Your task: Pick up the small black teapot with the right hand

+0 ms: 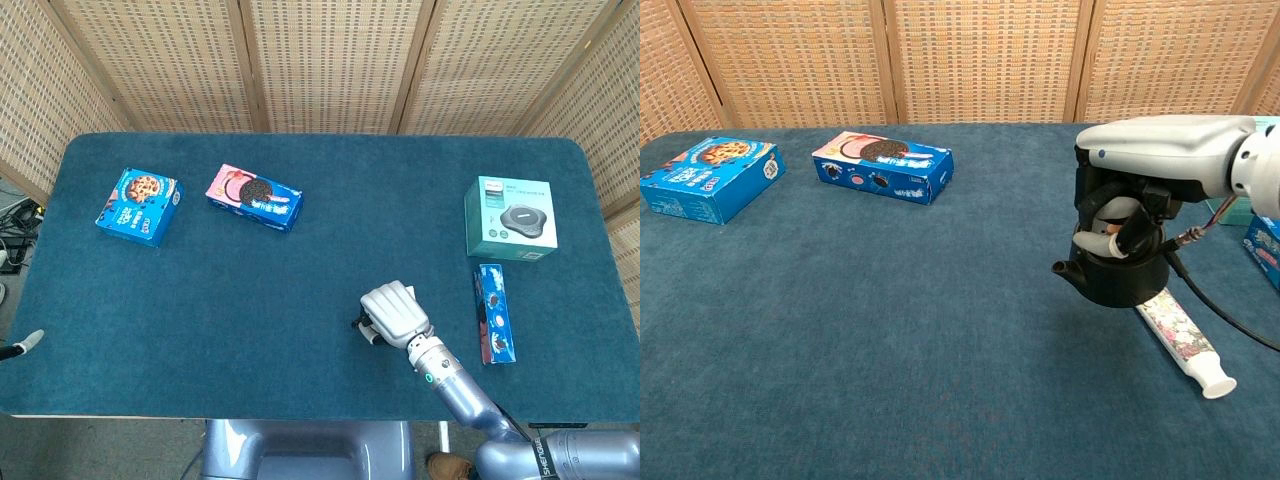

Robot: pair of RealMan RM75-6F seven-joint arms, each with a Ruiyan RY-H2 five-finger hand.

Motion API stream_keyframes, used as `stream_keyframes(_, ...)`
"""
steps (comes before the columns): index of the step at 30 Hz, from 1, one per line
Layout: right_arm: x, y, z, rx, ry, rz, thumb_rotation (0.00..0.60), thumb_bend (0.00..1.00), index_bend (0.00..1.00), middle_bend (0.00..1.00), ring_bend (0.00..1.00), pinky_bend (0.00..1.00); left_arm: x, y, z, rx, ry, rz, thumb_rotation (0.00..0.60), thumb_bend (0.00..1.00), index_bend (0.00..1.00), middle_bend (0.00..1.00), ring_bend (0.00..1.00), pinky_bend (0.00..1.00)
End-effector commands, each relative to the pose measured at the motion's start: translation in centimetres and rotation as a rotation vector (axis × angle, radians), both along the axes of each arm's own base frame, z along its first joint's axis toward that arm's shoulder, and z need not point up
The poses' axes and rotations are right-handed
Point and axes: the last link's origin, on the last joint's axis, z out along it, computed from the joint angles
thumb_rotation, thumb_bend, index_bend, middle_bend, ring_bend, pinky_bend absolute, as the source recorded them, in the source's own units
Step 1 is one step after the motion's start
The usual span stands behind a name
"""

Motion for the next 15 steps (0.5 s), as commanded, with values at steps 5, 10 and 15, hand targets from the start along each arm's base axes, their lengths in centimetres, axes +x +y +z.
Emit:
stream_keyframes(5,0.8,-0.1,0.4,-0.014,-0.01,-0.002,0.6,0.72,1.0,1.0,0.95,0.84,0.0,0.0,0.0,-0.003,-0.002,-0.001,0.6,0.0,0.0,0.0,0.0,0.0)
stream_keyframes(10,2.0,-0.3,0.7,-0.019,-0.034,-0.011,0.6,0.72,1.0,1.0,0.95,0.84,0.0,0.0,0.0,-0.003,-0.004,0.0,0.6,0.0,0.0,0.0,0.0,0.0)
stream_keyframes(15,3.2,-0.6,0.8,-0.017,-0.057,-0.036,0.6,0.72,1.0,1.0,0.95,0.84,-0.1,0.0,0.0,-0.005,-0.003,0.003,0.6,0.0,0.0,0.0,0.0,0.0)
